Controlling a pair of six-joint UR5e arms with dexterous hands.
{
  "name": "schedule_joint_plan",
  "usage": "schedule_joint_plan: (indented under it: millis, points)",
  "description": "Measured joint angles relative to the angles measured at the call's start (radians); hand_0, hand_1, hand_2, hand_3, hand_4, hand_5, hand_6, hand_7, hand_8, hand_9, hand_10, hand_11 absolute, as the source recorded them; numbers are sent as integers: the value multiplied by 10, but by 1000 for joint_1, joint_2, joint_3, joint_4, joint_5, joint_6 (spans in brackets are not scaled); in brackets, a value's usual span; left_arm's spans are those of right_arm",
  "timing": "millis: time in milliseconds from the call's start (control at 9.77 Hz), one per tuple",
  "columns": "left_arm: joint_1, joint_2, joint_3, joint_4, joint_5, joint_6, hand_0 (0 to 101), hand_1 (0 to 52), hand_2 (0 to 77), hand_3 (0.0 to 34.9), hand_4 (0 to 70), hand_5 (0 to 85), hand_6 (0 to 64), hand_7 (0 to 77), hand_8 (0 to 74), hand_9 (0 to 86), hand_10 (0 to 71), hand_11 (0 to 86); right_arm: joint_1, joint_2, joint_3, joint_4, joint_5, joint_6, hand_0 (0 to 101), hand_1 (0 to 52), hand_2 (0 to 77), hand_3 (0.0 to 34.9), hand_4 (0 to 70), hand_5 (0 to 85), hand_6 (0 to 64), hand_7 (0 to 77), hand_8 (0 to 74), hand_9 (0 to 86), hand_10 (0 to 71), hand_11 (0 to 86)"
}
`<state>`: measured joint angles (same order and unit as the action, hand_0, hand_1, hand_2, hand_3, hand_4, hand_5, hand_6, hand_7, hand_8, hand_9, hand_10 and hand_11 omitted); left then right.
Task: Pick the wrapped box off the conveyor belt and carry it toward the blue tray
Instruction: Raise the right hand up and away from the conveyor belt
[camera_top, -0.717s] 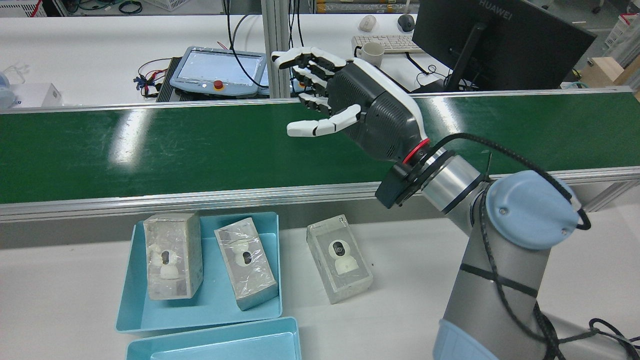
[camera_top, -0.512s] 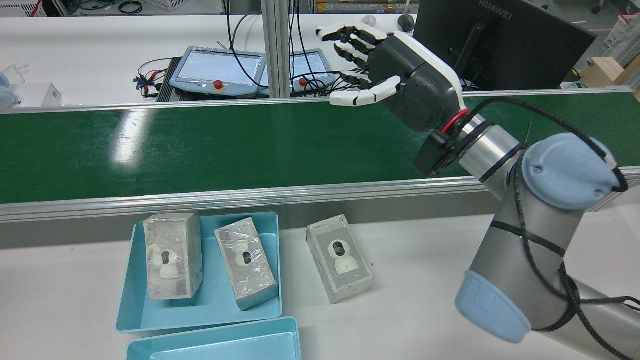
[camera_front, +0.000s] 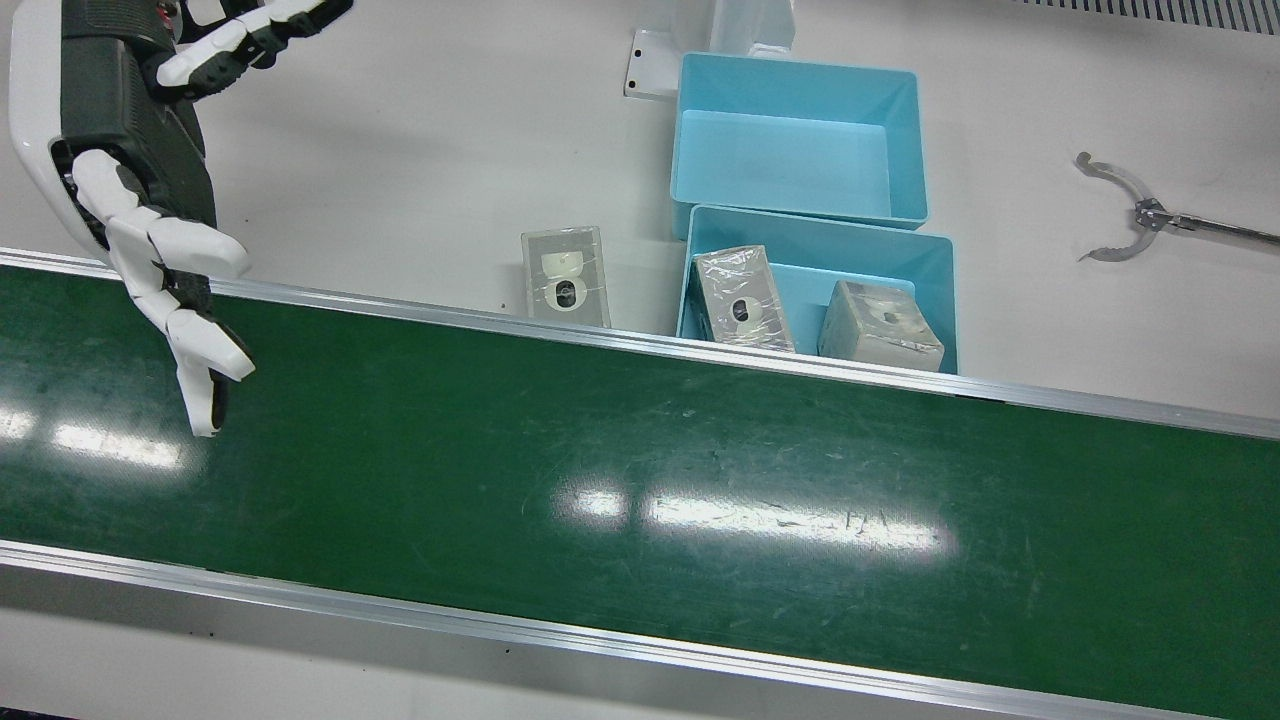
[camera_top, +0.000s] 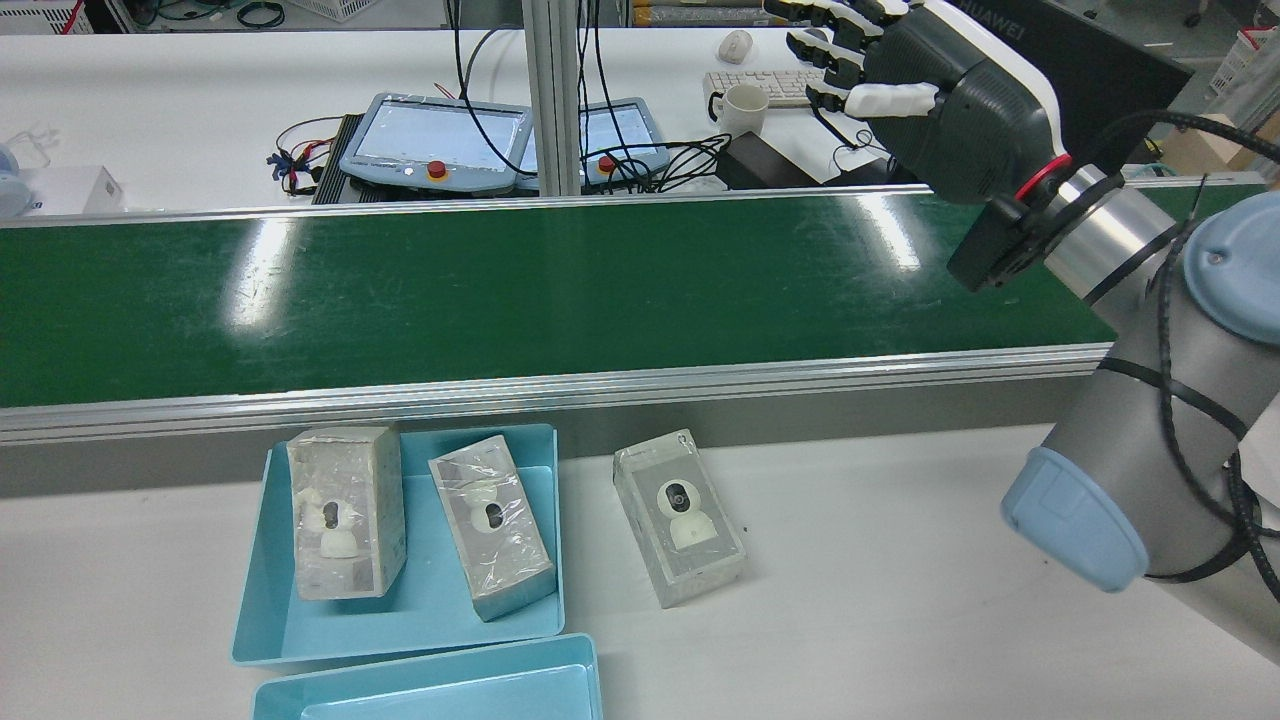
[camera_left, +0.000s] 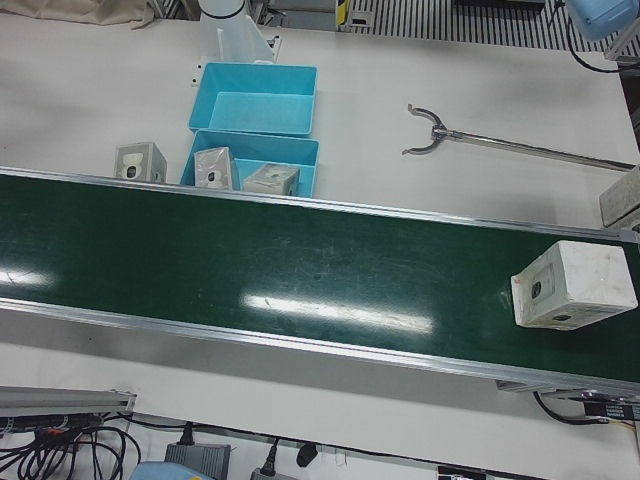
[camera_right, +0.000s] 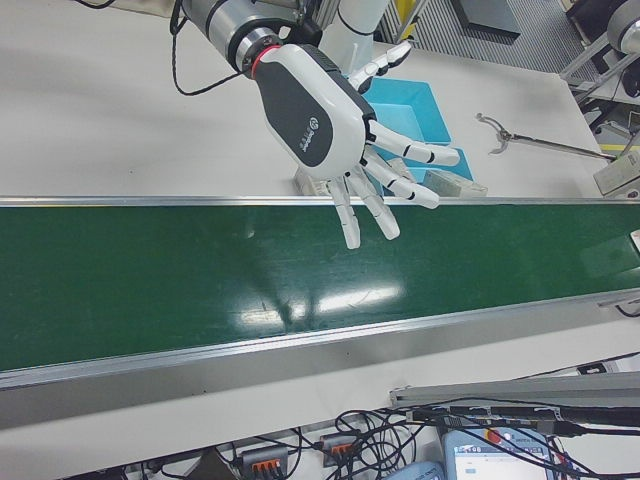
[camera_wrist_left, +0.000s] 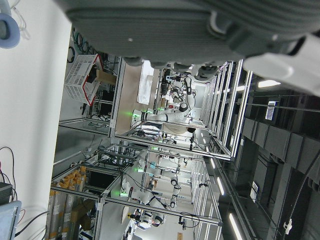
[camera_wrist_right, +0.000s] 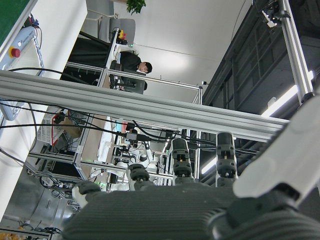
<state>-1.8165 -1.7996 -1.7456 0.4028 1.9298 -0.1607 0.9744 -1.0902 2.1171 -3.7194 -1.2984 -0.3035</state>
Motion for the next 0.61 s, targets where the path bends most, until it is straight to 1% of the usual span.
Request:
schedule_joint_plan:
  millis: [102, 205, 307, 409, 512, 614]
  points:
    - [0, 0, 0, 0, 0, 0, 0, 0, 11, 0, 0, 5, 0, 5, 0, 0, 5, 0, 22, -5, 4, 0, -40, -4, 265, 11, 22, 298, 104, 115, 0, 164, 60, 16, 0, 16]
    - [0, 0, 0, 0, 0, 0, 0, 0, 11, 0, 0, 5, 0, 5, 5, 0, 5, 0, 46, -19, 6, -1, -71, -16, 362, 16, 22, 296, 49, 82, 0, 164, 0, 16, 0, 16]
    - [0, 0, 0, 0, 0, 0, 0, 0, 5, 0, 0, 5, 0, 5, 5, 0, 5, 0, 61, -42, 6, -1, -85, -25, 423, 16, 27, 297, 44, 158, 0, 164, 0, 33, 5, 11]
    - [0, 0, 0, 0, 0, 0, 0, 0, 5, 0, 0, 5, 0, 5, 5, 0, 5, 0, 80, -73, 7, -2, -94, -30, 423, 16, 27, 297, 44, 158, 0, 164, 0, 33, 5, 11]
    - [0, 0, 0, 0, 0, 0, 0, 0, 5, 0, 5, 11, 0, 5, 5, 5, 5, 0, 99, -103, 8, -2, -97, -21, 408, 60, 65, 298, 11, 185, 0, 164, 0, 54, 11, 11]
    - [0, 0, 0, 0, 0, 0, 0, 0, 5, 0, 5, 11, 0, 5, 5, 5, 5, 0, 120, -138, 3, 0, -98, 5, 408, 60, 65, 298, 11, 185, 0, 164, 0, 54, 11, 11]
